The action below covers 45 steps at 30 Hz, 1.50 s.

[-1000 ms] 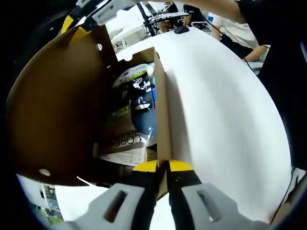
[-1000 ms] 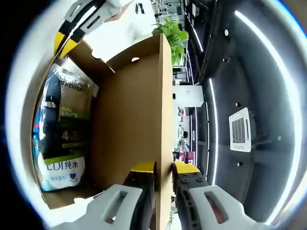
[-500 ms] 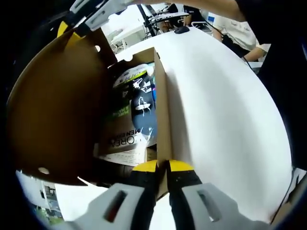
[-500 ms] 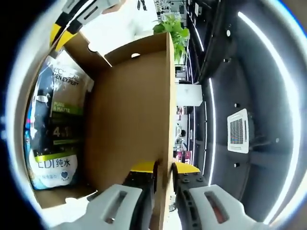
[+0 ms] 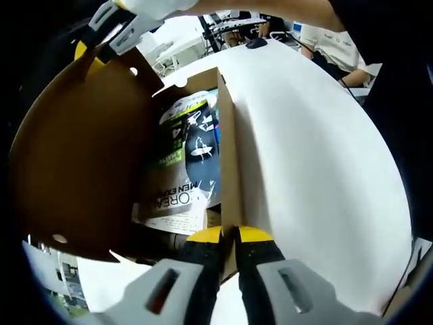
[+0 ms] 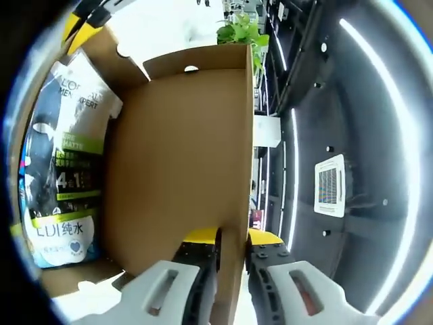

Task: Operate the shoe box by opening the lid, removing the specified soft item, and placing it in the target area until the item is outside and the box remains undamaged.

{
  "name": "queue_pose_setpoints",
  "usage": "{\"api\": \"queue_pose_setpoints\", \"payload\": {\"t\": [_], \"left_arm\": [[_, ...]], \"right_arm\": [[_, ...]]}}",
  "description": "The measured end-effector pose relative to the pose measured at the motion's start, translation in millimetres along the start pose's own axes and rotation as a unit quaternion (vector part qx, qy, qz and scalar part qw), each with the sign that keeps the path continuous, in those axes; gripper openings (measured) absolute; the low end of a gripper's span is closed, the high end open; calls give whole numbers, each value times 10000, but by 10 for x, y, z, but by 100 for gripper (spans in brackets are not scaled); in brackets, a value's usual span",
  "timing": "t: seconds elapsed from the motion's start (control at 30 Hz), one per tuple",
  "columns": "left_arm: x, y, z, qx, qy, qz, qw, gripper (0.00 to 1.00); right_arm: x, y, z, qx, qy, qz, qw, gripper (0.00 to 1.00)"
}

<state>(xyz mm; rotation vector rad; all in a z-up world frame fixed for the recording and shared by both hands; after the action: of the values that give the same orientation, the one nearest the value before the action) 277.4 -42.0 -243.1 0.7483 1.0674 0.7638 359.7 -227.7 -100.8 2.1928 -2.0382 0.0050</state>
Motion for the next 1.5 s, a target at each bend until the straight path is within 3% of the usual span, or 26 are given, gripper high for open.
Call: {"api": "queue_pose_setpoints", "payload": {"t": [0.37, 0.7, 0.87, 1.5], "left_arm": [[2, -3, -22, -1, -38, 10, 10000, 6], [9, 1, -9, 31, -55, -45, 10000, 6], [21, -6, 0, 91, -44, -108, 9999, 6], [28, -82, -18, 80, -43, 29, 10000, 7]], "right_arm": [[18, -31, -115, -612, 106, -101, 9980, 5], [41, -185, -138, -829, 217, -58, 9963, 5], [33, -250, -180, -1128, 141, 26, 9935, 5], [91, -410, -192, -1658, 125, -42, 9861, 5]]}}
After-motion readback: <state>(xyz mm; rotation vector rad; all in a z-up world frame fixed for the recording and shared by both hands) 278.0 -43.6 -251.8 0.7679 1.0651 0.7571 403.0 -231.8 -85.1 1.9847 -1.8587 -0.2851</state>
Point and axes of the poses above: the point that each gripper's makers call its tool centre point, and the gripper's own axes: y roughly backward along the fingers, z roughly to its left, x roughly out of its underside, the point moved 6 cm from there along y, roughly backward along the fingers, and after that the axes turned 2 degrees about y, right-handed, at the moved point
